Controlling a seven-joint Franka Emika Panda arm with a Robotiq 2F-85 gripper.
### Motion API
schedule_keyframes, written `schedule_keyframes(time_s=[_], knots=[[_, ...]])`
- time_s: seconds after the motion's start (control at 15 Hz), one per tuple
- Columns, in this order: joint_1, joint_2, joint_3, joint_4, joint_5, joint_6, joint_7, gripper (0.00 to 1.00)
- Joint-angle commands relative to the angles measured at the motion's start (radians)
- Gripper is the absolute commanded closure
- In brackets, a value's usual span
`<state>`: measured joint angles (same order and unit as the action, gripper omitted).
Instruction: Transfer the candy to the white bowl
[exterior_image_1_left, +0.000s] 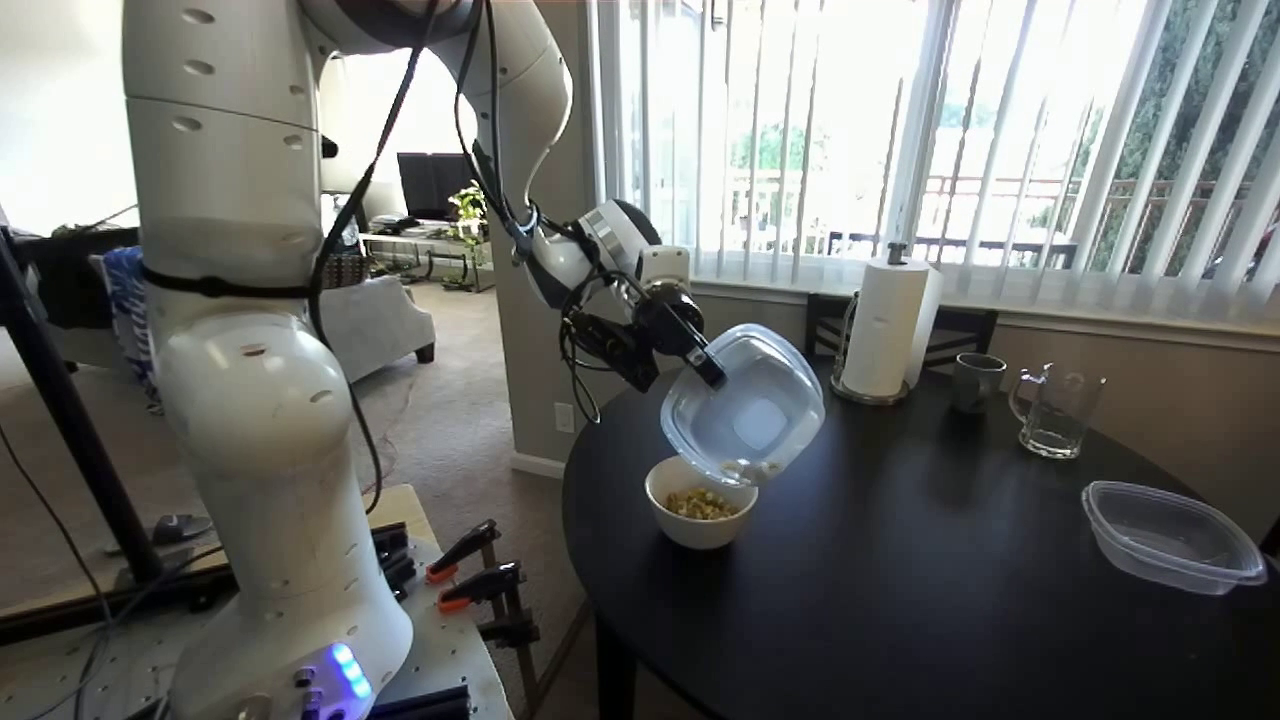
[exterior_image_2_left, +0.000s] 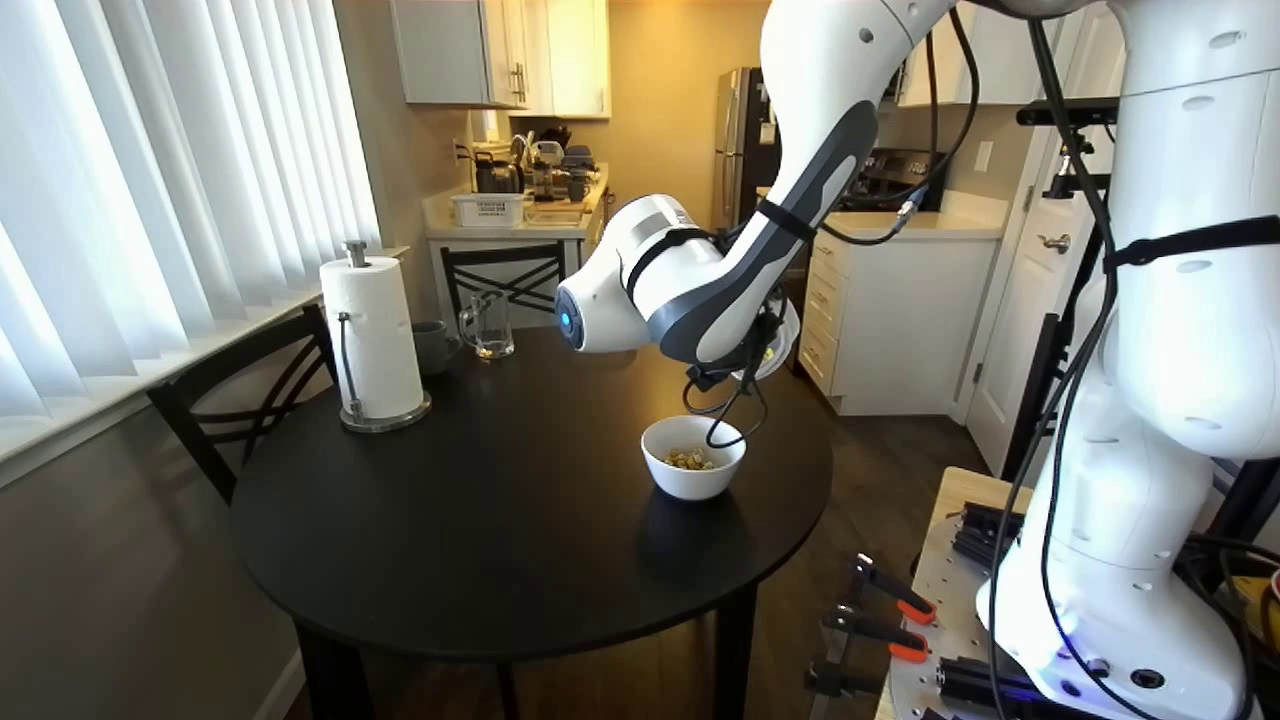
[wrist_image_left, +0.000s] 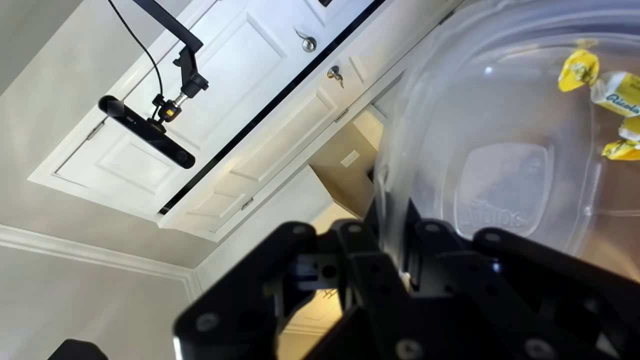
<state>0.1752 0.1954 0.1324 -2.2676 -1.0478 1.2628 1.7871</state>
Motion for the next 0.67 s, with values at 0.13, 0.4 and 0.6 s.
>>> schedule_keyframes(time_s=[0.13, 0.4, 0.6], knots=[[0.047, 0.064, 0.034, 0.011, -0.008, -0.11, 0.086, 0.99], [0.059, 0.09, 0.042, 0.018, -0.008, -0.145, 0.102, 0.99], [0.058, 0.105, 0.042, 0.027, -0.009, -0.152, 0.1, 0.99]])
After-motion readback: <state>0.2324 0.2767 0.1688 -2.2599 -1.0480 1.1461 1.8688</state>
